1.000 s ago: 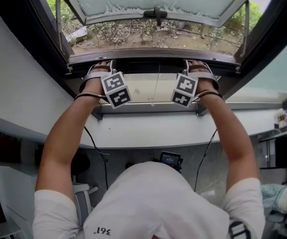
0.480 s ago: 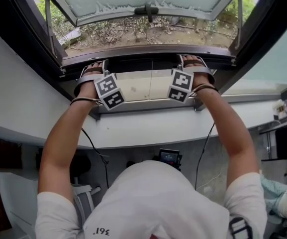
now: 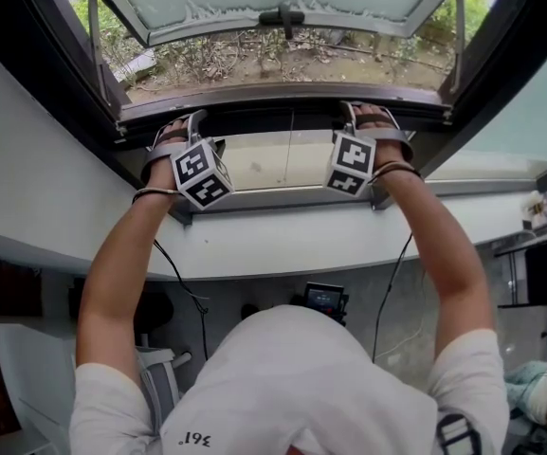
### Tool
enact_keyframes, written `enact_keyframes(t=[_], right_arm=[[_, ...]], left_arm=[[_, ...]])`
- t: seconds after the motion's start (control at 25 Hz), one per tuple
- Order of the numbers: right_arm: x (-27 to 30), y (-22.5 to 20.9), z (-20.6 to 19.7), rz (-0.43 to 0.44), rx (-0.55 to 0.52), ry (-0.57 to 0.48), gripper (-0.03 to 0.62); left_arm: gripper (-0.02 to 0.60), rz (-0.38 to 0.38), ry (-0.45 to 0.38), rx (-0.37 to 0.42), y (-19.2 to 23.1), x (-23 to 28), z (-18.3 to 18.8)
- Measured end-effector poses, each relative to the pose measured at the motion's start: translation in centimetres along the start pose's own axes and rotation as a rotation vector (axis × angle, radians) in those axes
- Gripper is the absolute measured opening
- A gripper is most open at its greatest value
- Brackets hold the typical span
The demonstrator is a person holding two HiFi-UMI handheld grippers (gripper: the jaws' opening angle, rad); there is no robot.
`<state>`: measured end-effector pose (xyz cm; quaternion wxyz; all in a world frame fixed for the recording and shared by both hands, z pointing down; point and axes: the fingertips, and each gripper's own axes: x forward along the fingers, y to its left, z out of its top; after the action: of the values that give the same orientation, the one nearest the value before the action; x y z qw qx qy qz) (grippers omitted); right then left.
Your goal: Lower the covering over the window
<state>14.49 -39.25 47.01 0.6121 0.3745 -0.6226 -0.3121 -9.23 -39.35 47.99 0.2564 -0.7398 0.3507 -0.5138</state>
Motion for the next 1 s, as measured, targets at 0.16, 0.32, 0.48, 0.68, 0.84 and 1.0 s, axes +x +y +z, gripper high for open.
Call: enact_keyframes(t=[0.16,0.32,0.48,0.68,0.84,1.0], right_arm=[[-0.1,0.1,-0.1,-0.011,-0.006,-0.001,0.153],[-0.2,-0.1,-0.3,-0.008,0.033,-0.01,0.153],[-0.4,-0.3,-0.8,-0.011,0.057,-0.014,0.153],[-0.8,-0.3,-1.0,-0.015,0.077,-0.021,0.153],[-1.4,-0.8,-0.7,-0.024,0.089,-0.036,0.153],[-2.1,-1.2,-0.4,-0.032,0.112,-0.056,0.153]], left_arm=[[0.26,-0.025,0.0,-0.017,-0.1,-0.3,0.1],[0.261,-0.026,-0.008,-0.065,0.2,-0.5,0.2],[0.259,-0.033,-0.045,-0.118,0.6,-1.2,1.0],[0.259,-0.028,-0.097,-0.158,0.9,-1.9,2.3],[0.259,-0.007,-0.127,-0.19,1.5,-2.7,2.8],[0.252,0.011,-0.159,-0.229,1.9,-3.4,3.2]])
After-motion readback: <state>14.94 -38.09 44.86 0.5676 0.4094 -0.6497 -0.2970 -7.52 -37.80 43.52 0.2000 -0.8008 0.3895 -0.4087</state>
